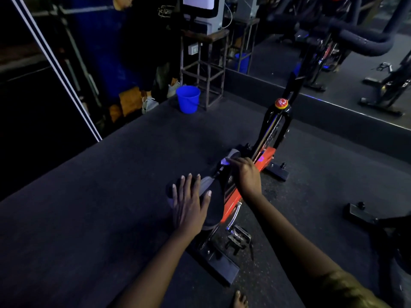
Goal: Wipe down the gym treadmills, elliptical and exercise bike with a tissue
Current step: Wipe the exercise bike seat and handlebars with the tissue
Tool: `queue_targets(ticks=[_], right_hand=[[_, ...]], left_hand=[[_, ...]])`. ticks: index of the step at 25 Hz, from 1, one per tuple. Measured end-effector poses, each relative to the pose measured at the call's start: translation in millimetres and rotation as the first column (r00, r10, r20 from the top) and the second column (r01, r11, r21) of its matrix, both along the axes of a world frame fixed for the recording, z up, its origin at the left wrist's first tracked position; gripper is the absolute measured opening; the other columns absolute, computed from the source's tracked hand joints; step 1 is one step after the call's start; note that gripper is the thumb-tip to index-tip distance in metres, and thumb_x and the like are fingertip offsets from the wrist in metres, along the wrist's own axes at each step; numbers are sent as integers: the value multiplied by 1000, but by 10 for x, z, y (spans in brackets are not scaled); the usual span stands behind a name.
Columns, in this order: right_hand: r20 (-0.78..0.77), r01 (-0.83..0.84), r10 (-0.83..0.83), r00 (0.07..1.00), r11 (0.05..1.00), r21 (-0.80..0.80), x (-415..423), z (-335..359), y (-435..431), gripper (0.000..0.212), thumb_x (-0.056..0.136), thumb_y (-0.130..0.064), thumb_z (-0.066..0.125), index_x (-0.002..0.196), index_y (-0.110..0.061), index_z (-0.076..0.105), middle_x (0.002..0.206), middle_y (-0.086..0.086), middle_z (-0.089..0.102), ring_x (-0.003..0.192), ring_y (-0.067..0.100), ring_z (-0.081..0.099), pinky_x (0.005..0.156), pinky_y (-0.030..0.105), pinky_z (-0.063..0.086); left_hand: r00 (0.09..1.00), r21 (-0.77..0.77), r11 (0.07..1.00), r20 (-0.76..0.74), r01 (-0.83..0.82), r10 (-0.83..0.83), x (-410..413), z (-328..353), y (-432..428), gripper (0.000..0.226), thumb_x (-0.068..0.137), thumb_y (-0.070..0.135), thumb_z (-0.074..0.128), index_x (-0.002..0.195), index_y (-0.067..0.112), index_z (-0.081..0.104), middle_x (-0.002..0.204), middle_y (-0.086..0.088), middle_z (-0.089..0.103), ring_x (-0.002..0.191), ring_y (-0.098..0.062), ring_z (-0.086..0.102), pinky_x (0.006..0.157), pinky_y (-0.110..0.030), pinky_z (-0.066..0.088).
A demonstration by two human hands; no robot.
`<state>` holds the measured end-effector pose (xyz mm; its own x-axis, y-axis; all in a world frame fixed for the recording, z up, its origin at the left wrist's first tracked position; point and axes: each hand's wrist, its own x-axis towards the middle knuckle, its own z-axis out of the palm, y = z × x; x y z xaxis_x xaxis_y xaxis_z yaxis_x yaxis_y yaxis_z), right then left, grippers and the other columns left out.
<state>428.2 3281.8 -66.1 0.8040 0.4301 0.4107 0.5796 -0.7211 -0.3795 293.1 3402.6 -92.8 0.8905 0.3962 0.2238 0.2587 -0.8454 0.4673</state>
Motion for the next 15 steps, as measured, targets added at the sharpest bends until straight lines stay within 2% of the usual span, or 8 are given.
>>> queue_targets(ticks=[3,7,10,11,13,14,15], right_hand=[[53,-75,74,996,997,9,-217,-199,-31,32,73,-1,64,102,-12,72,94,4,69,81,23,60,69,23,42],[105,-282,277,955,959,29,-336,-127,-102,35,81,-21,45,103,-16,72,92,1,68,80,11,48,68,18,37],[71,-380,380,922,925,-26,65,82,195,31,81,-16,55,107,-15,71,96,3,68,85,16,56,71,26,45],[46,-445,452,891,889,-110,176,108,346,30,80,-15,56,106,-13,71,96,4,67,87,17,56,72,26,43],[-104,-596,600,793,730,-334,327,74,578,35,81,-19,47,104,-8,71,101,7,67,96,21,56,79,28,44],[-168,-646,642,748,645,-409,375,44,605,38,83,-22,42,105,-7,70,104,9,68,99,24,57,83,32,46],[-189,-669,666,721,601,-437,448,22,565,38,85,-23,41,105,-8,70,104,9,68,98,27,58,84,33,46]], left_hand=[[999,73,997,-46,-26,30,-2,-45,-32,72,99,55,10,131,9,56,136,-14,54,129,-32,49,111,-44,14],[999,107,994,-25,-39,42,12,-90,-40,71,98,57,10,136,14,51,140,-10,51,133,-29,44,111,-43,12],[999,126,991,-33,-35,40,12,-101,-25,70,97,58,10,135,16,52,140,-9,51,133,-29,44,111,-45,14],[999,132,991,-38,-32,38,18,-106,-18,70,97,58,10,135,16,51,140,-9,51,132,-29,44,111,-46,15],[999,139,990,-43,-25,32,23,-105,-15,67,98,57,10,135,17,49,141,-9,50,132,-29,44,110,-47,17],[998,135,991,-47,-22,29,19,-102,-15,66,98,56,10,135,18,48,141,-9,50,132,-28,44,110,-47,17],[999,128,992,-47,-20,26,9,-99,-13,65,98,55,10,136,18,47,142,-8,49,133,-28,43,111,-47,17]])
